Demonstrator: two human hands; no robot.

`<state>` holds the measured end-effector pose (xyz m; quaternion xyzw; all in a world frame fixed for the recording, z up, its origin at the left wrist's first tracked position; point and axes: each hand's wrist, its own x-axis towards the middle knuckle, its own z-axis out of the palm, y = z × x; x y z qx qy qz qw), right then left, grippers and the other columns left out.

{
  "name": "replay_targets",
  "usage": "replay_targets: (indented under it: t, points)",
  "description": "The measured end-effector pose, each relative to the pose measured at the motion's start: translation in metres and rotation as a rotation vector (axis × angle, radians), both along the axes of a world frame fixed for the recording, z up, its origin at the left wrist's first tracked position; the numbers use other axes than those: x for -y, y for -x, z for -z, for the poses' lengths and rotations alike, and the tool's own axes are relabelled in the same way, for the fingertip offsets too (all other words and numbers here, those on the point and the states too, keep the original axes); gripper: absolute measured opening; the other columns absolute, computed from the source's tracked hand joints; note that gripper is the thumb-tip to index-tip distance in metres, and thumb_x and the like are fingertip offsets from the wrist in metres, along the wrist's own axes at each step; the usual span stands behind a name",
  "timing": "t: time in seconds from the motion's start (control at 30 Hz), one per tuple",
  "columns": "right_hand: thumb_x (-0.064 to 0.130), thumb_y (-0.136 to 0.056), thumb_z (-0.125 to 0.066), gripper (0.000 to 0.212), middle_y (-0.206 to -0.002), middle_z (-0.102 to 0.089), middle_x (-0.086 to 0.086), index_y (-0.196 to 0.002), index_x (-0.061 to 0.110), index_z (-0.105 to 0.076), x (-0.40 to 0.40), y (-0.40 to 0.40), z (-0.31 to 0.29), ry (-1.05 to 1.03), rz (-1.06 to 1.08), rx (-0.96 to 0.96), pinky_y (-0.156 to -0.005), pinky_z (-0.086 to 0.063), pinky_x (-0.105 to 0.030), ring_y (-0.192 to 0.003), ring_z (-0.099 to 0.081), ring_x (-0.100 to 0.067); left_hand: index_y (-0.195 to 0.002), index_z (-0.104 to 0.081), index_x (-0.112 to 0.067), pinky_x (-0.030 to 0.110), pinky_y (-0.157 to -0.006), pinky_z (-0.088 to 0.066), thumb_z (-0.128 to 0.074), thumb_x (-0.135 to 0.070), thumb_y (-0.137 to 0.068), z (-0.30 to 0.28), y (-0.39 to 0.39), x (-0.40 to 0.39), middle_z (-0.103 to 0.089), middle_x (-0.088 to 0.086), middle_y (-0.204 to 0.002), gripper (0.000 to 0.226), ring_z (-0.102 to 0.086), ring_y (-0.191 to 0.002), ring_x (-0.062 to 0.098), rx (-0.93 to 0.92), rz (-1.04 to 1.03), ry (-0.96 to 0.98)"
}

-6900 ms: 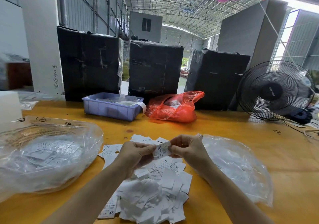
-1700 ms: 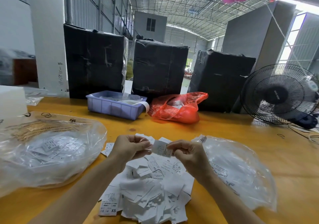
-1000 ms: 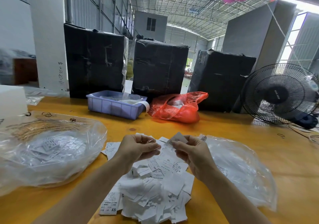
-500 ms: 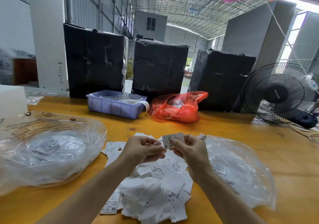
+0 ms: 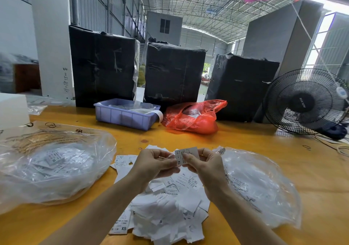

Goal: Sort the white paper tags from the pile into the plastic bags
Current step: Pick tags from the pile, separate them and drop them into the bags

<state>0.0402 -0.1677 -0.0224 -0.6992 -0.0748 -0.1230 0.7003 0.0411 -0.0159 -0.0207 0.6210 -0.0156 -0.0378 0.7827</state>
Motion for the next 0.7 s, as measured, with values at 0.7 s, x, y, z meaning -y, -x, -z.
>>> replay_targets:
  t: [0.7]
  points:
    - [0.011, -0.090, -0.061, 0.014, -0.073, -0.066, 0.007, -0.095, 0.017, -0.072, 0.0014, 0.0018, 0.0026, 0.294, -0.158, 0.030, -0.059, -0.049, -0.017, -0.061, -0.057, -0.008, -0.087, -0.069, 0.003, 0.024, -0.055, -0.056, -0.067, -0.015, -0.086, 0.0050, 0.0011, 0.0029, -0.072, 0.019, -0.079, 0.018, -0.072, -0.071, 0.028, 0.008, -0.024, -0.090]
